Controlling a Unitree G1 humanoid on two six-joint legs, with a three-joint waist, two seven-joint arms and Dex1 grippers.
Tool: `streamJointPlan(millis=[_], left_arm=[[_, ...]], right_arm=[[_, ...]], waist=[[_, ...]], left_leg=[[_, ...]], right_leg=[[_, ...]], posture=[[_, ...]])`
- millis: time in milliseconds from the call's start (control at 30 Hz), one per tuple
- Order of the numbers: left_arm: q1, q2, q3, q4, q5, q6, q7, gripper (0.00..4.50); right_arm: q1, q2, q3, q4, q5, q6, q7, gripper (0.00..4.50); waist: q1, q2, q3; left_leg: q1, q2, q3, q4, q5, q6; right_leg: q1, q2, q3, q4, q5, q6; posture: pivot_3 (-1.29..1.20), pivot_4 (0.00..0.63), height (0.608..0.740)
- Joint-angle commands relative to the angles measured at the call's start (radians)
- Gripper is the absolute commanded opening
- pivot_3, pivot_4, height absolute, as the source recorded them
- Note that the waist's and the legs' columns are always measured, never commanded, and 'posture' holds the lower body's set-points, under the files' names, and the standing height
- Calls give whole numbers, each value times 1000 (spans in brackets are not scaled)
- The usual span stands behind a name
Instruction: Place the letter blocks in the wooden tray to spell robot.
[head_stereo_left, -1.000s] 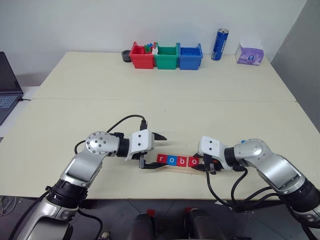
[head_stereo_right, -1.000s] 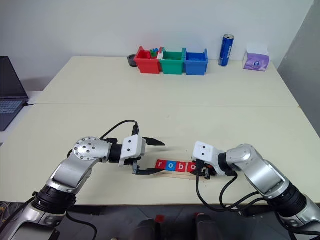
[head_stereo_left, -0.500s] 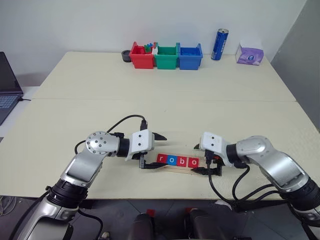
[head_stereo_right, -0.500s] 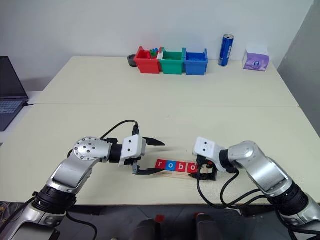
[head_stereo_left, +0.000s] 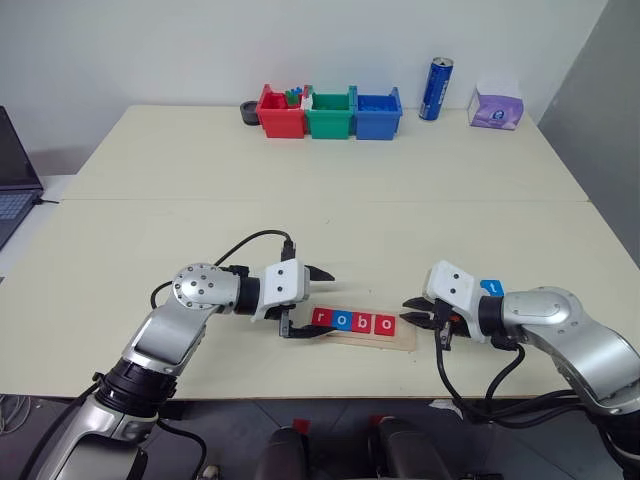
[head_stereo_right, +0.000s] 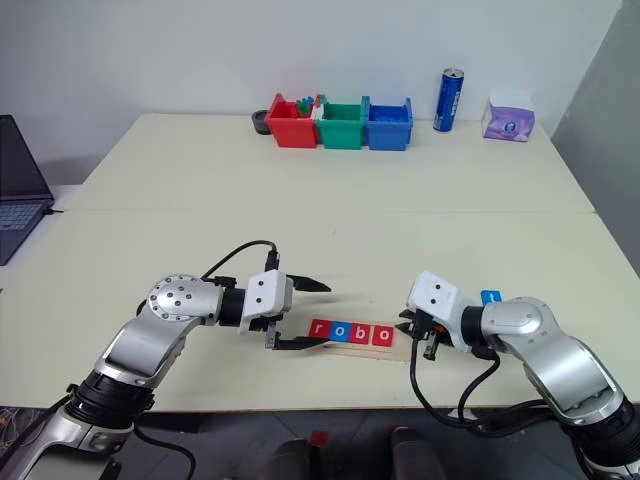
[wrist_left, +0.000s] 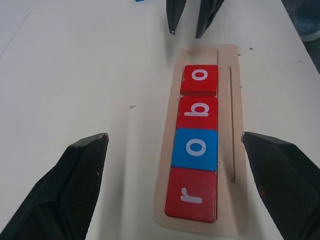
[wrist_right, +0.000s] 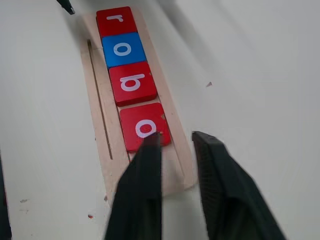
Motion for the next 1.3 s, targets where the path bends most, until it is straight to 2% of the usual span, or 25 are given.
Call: streamJointPlan(millis=[33, 333, 667, 1300], left_arm=[[-11, 5, 6, -16, 2, -20, -4, 4500], [19, 64, 37, -13, -27, -27, -48, 4500], [48, 97, 65, 21, -16, -75, -50, 4500], [66, 119, 82, 24, -16, -82, -40, 4500]], right_arm=[[6, -14, -7, -45, -3, -10, -8, 38], [-24, -45, 73, -21, -47, 7, -1, 38], [-79, -48, 183, 58, -135, -60, 21, 38], [-97, 4, 237, 114, -196, -144, 67, 38]], waist=[[0, 0, 0], [-1, 0, 0], [0, 0, 0], [0, 0, 0]], left_leg=[[0, 0, 0, 0, 0, 0], [0, 0, 0, 0, 0, 0], [0, 0, 0, 0, 0, 0], [0, 0, 0, 0, 0, 0]], right_leg=[[0, 0, 0, 0, 0, 0], [0, 0, 0, 0, 0, 0], [0, 0, 0, -1, 0, 0], [0, 0, 0, 0, 0, 0]], posture=[[0, 150, 740], [0, 150, 740], [0, 150, 740], [0, 150, 740]])
